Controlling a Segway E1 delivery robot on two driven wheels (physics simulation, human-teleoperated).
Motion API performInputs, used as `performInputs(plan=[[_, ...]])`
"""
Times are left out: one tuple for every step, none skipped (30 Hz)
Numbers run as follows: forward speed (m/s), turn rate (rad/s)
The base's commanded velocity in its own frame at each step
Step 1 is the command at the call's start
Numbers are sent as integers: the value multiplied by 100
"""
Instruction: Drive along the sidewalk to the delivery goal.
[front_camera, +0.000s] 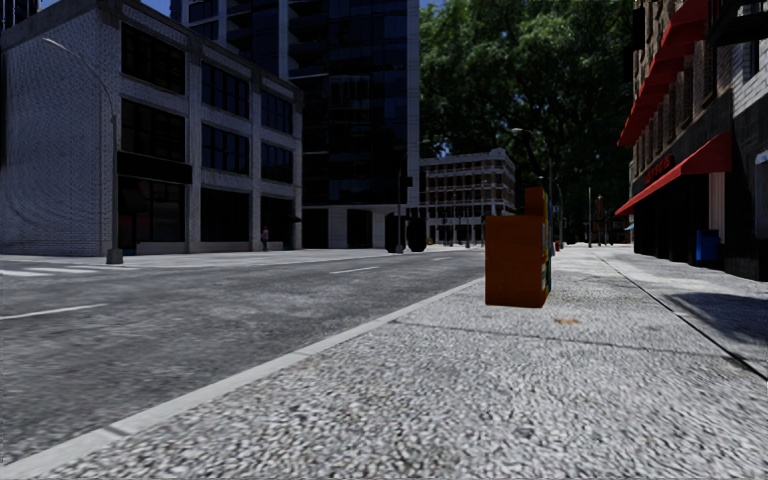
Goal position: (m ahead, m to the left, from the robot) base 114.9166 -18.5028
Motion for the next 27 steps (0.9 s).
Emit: performInputs(plan=[[84, -32], [84, -32], [84, -32], [84, -32], [84, -32], [84, -32], [84, -32], [86, -32], [92, -32], [93, -32], [94, -32], [95, -32], [97, -32], [97, -32], [98, -35], [98, -41], [98, -46], [98, -47], [99, -47], [100, -47], [105, -47], [105, -47], [110, -47], [112, -47], [113, -47], [114, -47], [115, -47]])
